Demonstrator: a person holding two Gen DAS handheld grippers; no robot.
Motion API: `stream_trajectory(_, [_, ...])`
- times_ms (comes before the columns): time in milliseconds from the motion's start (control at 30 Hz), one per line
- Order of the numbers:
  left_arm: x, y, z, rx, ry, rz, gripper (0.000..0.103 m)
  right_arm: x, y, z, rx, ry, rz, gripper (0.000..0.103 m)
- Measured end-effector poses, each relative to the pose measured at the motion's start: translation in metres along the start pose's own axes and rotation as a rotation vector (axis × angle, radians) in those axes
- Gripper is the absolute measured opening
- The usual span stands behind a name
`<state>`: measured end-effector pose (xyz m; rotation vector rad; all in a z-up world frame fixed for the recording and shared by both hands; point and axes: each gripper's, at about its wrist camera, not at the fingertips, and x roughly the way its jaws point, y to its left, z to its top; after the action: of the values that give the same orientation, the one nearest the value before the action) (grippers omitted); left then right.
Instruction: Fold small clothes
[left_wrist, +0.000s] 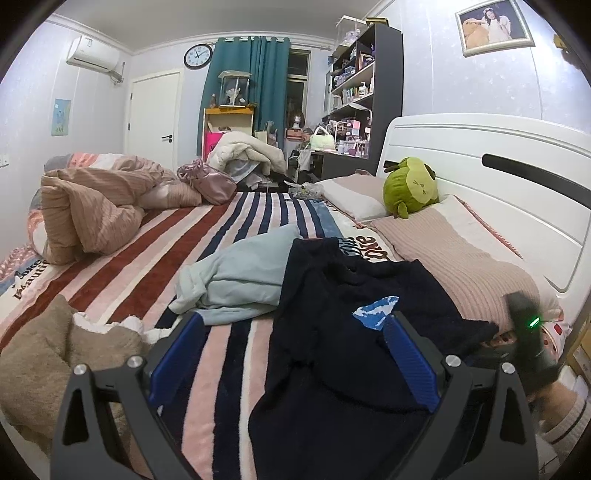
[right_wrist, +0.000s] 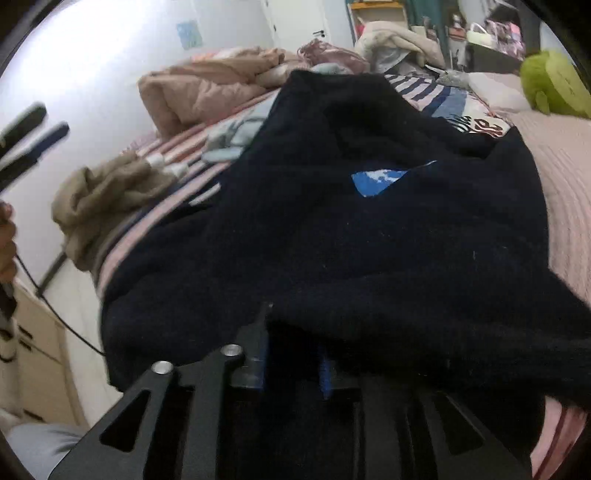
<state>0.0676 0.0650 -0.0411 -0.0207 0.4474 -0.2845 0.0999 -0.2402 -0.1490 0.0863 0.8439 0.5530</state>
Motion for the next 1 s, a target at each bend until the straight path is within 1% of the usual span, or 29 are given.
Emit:
stream_trajectory(33, [-0.001, 0.001, 0.001, -0.004, -0.004, -0.001, 0.096, -0.01, -0.002, 0.002, 0.015, -0.033, 0.01, 0.05])
stream_trajectory(67, [-0.002, 0.001, 0.001, -0.007, -0.006, -0.004, 0.096, -0.023, -0.004, 0.003, 0.032, -0.074, 0.016, 0.057])
stream_trajectory(100, [-0.003, 0.002, 0.001, -0.01, -0.008, -0.006, 0.096, -0.035, -0.011, 0.006, 0.06, -0.109, 0.02, 0.057])
stream_trajectory(167, [-0.003, 0.002, 0.002, -0.012, -0.012, -0.005, 0.096, -0.05, -0.03, 0.008, 0.145, -0.142, 0.0, 0.058])
stream_trajectory(233, [-0.003, 0.002, 0.001, -0.011, -0.011, -0.005, 0.096, -0.053, -0.047, 0.004, 0.226, -0.135, -0.039, 0.058])
stream_trajectory(267, [-0.002, 0.002, 0.001, -0.012, -0.006, -0.005, 0.096, -0.052, -0.053, 0.001, 0.258, -0.138, -0.044, 0.058])
stream_trajectory(333, [-0.001, 0.003, 0.0, -0.016, 0.003, -0.003, 0.096, -0.051, -0.065, -0.005, 0.328, -0.151, 0.005, 0.058])
stream_trajectory(400, [0.0, 0.003, 0.0, -0.021, 0.009, -0.003, 0.096, -0.052, -0.071, -0.009, 0.375, -0.171, 0.06, 0.06])
stream_trajectory(467, [0.001, 0.004, 0.0, -0.024, 0.012, -0.002, 0.096, -0.053, -0.072, -0.009, 0.394, -0.196, 0.094, 0.071])
stream_trajectory(500, [0.001, 0.004, 0.0, -0.024, 0.012, -0.001, 0.096, -0.053, -0.075, -0.008, 0.415, -0.207, 0.105, 0.074])
stream_trajectory(533, [0.001, 0.004, 0.0, -0.025, 0.01, -0.001, 0.096, -0.05, -0.076, -0.007, 0.437, -0.209, 0.106, 0.076])
stream_trajectory(600, [0.0, 0.005, 0.0, -0.026, 0.007, 0.001, 0.096, -0.044, -0.078, -0.005, 0.488, -0.19, 0.069, 0.075])
stream_trajectory(633, [0.0, 0.005, 0.0, -0.028, 0.005, 0.001, 0.096, -0.039, -0.077, -0.002, 0.507, -0.181, 0.036, 0.069])
stream_trajectory(667, [-0.001, 0.006, -0.001, -0.029, 0.004, 0.001, 0.096, -0.036, -0.075, 0.001, 0.51, -0.172, -0.017, 0.045])
stream_trajectory(700, [-0.001, 0.007, -0.001, -0.03, 0.003, 0.002, 0.096, -0.035, -0.073, 0.005, 0.495, -0.163, -0.079, 0.031])
stream_trajectory(733, [-0.002, 0.008, -0.002, -0.03, 0.002, 0.005, 0.096, -0.034, -0.068, 0.01, 0.46, -0.157, -0.145, 0.008])
stream_trajectory(767, [-0.002, 0.01, -0.002, -0.03, 0.001, 0.01, 0.096, -0.035, -0.064, 0.014, 0.432, -0.168, -0.168, 0.008])
stream_trajectory(833, [-0.002, 0.014, -0.003, -0.034, -0.001, 0.025, 0.096, -0.041, -0.049, 0.024, 0.369, -0.221, -0.156, 0.007])
stream_trajectory(867, [-0.002, 0.015, -0.003, -0.036, -0.002, 0.029, 0.096, -0.044, -0.037, 0.03, 0.316, -0.25, -0.139, 0.007])
stream_trajectory(933, [-0.002, 0.02, -0.004, -0.043, -0.005, 0.039, 0.096, -0.047, -0.008, 0.042, 0.174, -0.286, -0.078, 0.007])
stream_trajectory(1000, [-0.002, 0.023, -0.005, -0.05, -0.005, 0.041, 0.096, -0.041, 0.026, 0.048, 0.015, -0.275, 0.013, 0.006])
